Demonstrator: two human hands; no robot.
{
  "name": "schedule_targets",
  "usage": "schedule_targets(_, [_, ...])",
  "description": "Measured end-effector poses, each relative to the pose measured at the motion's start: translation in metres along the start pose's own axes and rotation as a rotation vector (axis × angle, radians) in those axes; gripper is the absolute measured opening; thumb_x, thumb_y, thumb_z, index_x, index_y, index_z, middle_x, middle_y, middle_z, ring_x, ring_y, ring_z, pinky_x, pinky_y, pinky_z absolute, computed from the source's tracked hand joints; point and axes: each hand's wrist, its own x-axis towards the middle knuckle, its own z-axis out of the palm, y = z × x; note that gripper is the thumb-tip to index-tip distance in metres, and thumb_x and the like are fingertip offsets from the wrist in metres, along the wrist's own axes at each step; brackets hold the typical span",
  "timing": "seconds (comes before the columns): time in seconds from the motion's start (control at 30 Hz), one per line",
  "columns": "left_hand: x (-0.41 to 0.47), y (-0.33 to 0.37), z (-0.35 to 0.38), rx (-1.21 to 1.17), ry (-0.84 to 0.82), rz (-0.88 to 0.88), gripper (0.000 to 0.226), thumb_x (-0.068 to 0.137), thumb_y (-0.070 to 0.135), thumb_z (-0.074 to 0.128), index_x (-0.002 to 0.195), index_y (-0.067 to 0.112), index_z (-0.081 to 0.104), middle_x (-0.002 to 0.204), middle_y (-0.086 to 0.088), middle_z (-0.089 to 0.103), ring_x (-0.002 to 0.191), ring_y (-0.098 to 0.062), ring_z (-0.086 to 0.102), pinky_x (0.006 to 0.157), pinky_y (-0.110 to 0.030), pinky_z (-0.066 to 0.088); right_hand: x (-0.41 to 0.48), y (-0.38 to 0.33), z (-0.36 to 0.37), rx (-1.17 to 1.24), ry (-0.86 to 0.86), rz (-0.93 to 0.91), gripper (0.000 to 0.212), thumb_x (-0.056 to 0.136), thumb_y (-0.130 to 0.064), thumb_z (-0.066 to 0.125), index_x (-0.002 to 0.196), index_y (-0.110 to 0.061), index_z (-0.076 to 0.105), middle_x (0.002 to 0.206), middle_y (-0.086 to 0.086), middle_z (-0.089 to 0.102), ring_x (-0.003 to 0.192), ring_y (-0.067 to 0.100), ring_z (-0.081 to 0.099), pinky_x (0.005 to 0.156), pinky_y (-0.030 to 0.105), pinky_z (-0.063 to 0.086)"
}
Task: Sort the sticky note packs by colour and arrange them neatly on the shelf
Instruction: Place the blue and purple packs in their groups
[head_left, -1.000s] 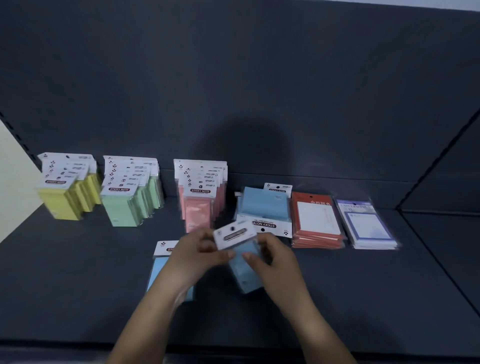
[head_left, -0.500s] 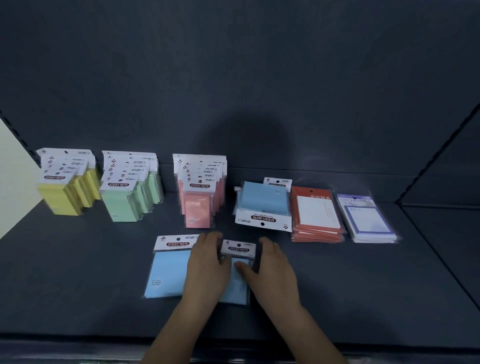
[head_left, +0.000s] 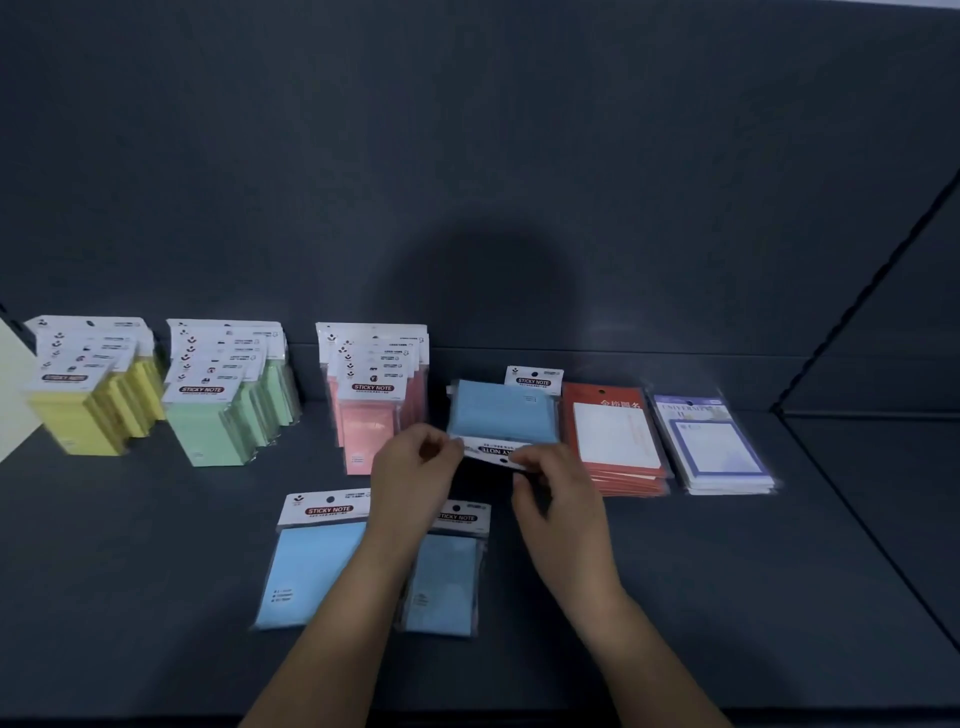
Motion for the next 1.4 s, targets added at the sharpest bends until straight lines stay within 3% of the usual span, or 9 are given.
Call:
schedule_targets(0.2, [-0.004,0.031,-0.017,-0.421,0.082,0.084,0.023,0.092,0.014,0.048,0.070,0.021,0.048,0.065,-0.011,0.051,0.061,-0.015,0.046,0.058,-0.032,0.038,0.025,-0.022,-0.017,0.120,-0.167,-0.038,0.030,0.090,-0.003,0.052,0.116,-0.017,0.055,0.109,-0.010,0.054,0.091,0.002,0.054,0.074,0.004,0.040])
schedule_targets(0.37, [-0.020,0.048,-0.036,-0.362,0.021,0.241,0.018,0.096,0.021,0.047,0.079,0.021,0.048,0.059,-0.004,0.047,0.051,-0.013,0.040,0.049,-0.025,0.034,0.029,-0.039,-0.028,-0.028,-0.180,-0.192,0.054,0.084,-0.021,0.065,0.133,-0.025,0.042,0.135,-0.012,0.037,0.126,0.001,0.030,0.104,0.013,0.022])
schedule_targets(0.47, [-0.029,0.046,-0.035,-0.243,-0.173,0.367,0.012,0.092,0.023,0.055,0.082,0.015,0.053,0.060,0.002,0.056,0.053,-0.005,0.046,0.052,-0.019,0.037,0.021,-0.039,-0.033,-0.172,-0.158,-0.261,0.032,0.079,-0.039,0.065,0.108,-0.029,0.055,0.110,-0.017,0.052,0.103,-0.001,0.041,0.086,0.018,0.029])
schedule_targets(0.6, [-0.039,0.042,-0.027,-0.196,-0.310,0.267,0.018,0.082,0.034,0.067,0.083,0.022,0.054,0.066,-0.004,0.065,0.060,-0.015,0.054,0.058,-0.032,0.042,0.001,-0.021,-0.042,0.188,-0.281,0.065,0.016,0.079,-0.019,0.073,0.074,-0.020,0.057,0.060,-0.013,0.050,0.058,0.003,0.041,0.056,0.020,0.032])
schedule_targets(0.8, [-0.043,0.016,-0.008,-0.087,-0.625,-0.079,0.027,0.079,0.009,0.072,0.099,0.025,0.063,0.093,0.008,0.073,0.086,-0.011,0.067,0.076,-0.020,0.054,-0.032,0.027,-0.059,0.716,0.022,0.587,0.027,0.073,-0.022,0.078,0.082,-0.001,0.065,0.083,0.030,0.064,0.079,0.020,0.056,0.076,0.031,0.044])
schedule_targets(0.93, [-0.060,0.000,0.024,0.179,-0.482,-0.068,0.028,0.079,0.015,0.070,0.101,0.018,0.053,0.085,-0.003,0.064,0.074,-0.013,0.058,0.072,-0.030,0.048,-0.048,0.044,-0.063,0.167,-0.005,0.576,0.013,0.079,-0.015,0.073,0.088,-0.017,0.063,0.068,-0.003,0.065,0.071,0.017,0.058,0.060,0.017,0.045])
schedule_targets(1.1, [-0.071,-0.006,0.037,0.324,-0.305,0.160,0.048,0.080,0.014,0.068,0.121,0.020,0.044,0.100,0.007,0.045,0.080,-0.008,0.048,0.070,-0.016,0.035,-0.053,0.047,-0.063,-0.447,-0.063,0.476,0.046,0.077,-0.034,0.072,0.116,-0.018,0.053,0.108,0.002,0.052,0.104,0.023,0.046,0.086,0.035,0.040])
schedule_targets(1.2, [-0.054,-0.007,0.030,0.174,-0.149,0.121,0.035,0.080,0.008,0.067,0.109,0.019,0.052,0.086,0.005,0.052,0.071,-0.011,0.050,0.063,-0.014,0.038,-0.045,0.035,-0.063,-0.348,-0.033,0.363,0.033,0.080,-0.020,0.069,0.111,-0.021,0.056,0.096,-0.007,0.051,0.098,0.018,0.049,0.080,0.029,0.041])
schedule_targets(1.4, [-0.009,-0.010,0.014,0.205,-0.005,0.154,0.041,0.084,0.004,0.060,0.123,0.004,0.049,0.118,-0.007,0.053,0.113,-0.023,0.050,0.098,-0.027,0.039,-0.003,0.001,-0.031,0.322,-0.175,0.357,0.030,0.089,-0.007,0.057,0.115,-0.022,0.058,0.095,-0.009,0.063,0.081,-0.006,0.058,0.075,0.008,0.044])
